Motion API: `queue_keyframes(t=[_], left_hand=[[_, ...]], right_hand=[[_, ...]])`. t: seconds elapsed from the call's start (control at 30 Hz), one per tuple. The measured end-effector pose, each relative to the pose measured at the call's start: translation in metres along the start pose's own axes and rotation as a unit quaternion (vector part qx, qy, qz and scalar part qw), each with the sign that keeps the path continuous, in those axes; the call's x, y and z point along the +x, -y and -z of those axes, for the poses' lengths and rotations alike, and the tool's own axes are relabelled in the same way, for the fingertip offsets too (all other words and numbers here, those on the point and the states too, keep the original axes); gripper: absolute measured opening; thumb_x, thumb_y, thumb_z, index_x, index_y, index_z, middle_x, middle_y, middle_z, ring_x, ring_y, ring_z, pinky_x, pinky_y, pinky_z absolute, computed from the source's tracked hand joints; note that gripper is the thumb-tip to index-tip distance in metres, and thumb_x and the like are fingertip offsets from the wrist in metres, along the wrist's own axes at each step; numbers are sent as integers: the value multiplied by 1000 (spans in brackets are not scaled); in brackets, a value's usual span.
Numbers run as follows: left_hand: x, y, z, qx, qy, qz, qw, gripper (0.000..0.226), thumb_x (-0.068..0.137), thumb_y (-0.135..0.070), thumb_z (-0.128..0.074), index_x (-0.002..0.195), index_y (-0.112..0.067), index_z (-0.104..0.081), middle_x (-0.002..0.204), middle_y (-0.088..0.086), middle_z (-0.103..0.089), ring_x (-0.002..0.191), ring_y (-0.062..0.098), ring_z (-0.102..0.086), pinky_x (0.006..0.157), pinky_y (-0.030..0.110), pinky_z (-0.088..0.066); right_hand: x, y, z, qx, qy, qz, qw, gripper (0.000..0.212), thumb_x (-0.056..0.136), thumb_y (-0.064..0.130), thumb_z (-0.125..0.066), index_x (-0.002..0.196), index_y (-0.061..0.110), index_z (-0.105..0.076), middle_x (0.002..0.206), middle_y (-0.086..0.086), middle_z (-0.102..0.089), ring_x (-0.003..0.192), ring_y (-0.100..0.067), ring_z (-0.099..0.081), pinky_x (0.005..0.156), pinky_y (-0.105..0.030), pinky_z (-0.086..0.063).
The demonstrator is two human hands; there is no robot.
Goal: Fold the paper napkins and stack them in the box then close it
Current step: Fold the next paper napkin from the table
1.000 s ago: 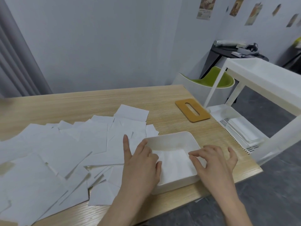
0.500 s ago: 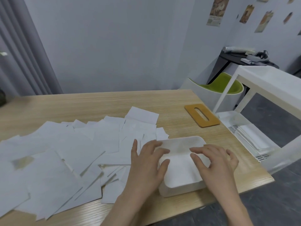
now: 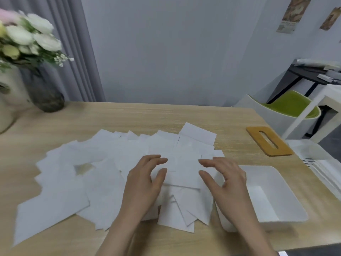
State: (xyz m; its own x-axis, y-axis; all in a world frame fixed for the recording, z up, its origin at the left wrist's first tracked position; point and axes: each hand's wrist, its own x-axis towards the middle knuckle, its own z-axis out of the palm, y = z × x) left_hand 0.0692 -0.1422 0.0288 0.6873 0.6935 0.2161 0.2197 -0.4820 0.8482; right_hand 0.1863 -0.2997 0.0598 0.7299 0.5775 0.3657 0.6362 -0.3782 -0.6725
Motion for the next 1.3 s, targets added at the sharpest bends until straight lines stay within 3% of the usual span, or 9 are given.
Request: queue_keyframes(t=[0.2, 0.5, 0.63, 0.83, 0.93, 1.0, 1.1, 1.23, 1.3], left_hand=[[-1, 38, 45, 0, -49, 42, 998, 24, 92, -21, -62, 103, -42, -66, 119, -24, -58, 100, -17, -50, 83, 18, -42], [0, 76, 92, 32, -77, 84, 993, 23, 92, -18, -62, 112, -28, -69, 120, -19, -59, 114, 1, -53, 97, 40, -45], [1, 87, 105, 48, -68, 90, 992, 23, 92, -17, -64, 113, -26, -69, 121, -16, -59, 116, 7, -55, 98, 45, -44], [4, 94, 117, 61, -46, 96, 992, 23, 93, -17, -63, 112, -26, -70, 122, -13, -60, 115, 11, -57, 98, 47, -43], [4, 92, 120, 67, -26, 102, 992, 23, 93, -18, -62, 113, -28, -68, 122, -14, -59, 109, 13, -58, 97, 47, -43], [4, 92, 120, 68, -18, 105, 992, 24, 93, -19, -62, 114, -29, -68, 123, -16, -58, 107, 13, -59, 97, 46, -43], [1, 92, 116, 44, -26, 102, 993, 24, 94, -20, -61, 115, -29, -66, 121, -20, -57, 112, 5, -55, 99, 38, -42], [-2, 87, 108, -82, -62, 141, 985, 21, 95, -26, -61, 112, -37, -62, 113, -29, -60, 106, -21, -50, 88, 2, -37], [-2, 83, 103, -174, -70, 186, 965, 25, 93, -35, -61, 117, -33, -64, 111, -23, -67, 105, -12, -58, 91, 9, -41]], right_hand=[[12, 18, -55, 5, 86, 6, 996, 32, 87, 27, -66, 109, 47, -55, 106, 27, -55, 114, 15, -33, 97, -15, -19], [39, 37, -139, -76, 232, -85, 966, 74, 85, 48, -61, 147, 27, -27, 141, 7, -40, 136, -15, -22, 105, -33, -19], [42, 43, -159, -174, 212, -99, 957, 86, 79, 53, -64, 149, 25, -23, 135, 3, -42, 131, -20, -28, 100, -36, -22], [50, 45, -163, -100, 178, -161, 966, 58, 82, 35, -65, 135, 26, -46, 128, 6, -54, 123, -17, -45, 99, -34, -35], [55, 47, -156, -61, 172, -172, 968, 9, 86, 27, -58, 91, 29, -65, 91, 12, -67, 89, -16, -60, 74, -31, -45], [56, 45, -148, -23, 144, -172, 974, 14, 87, 23, -56, 77, 23, -65, 71, 10, -63, 75, -16, -59, 66, -31, -43], [53, 46, -134, 86, 71, -172, 979, 16, 90, 19, -56, 79, 22, -68, 62, 12, -61, 61, -9, -55, 59, -29, -41], [42, 64, -132, 272, 81, -224, 932, 14, 93, 15, -57, 88, 19, -70, 57, 11, -63, 47, 0, -51, 46, -16, -39], [34, 75, -141, 331, 107, -254, 902, 12, 94, 11, -56, 99, 11, -67, 57, 10, -63, 45, 1, -51, 41, -12, -37]])
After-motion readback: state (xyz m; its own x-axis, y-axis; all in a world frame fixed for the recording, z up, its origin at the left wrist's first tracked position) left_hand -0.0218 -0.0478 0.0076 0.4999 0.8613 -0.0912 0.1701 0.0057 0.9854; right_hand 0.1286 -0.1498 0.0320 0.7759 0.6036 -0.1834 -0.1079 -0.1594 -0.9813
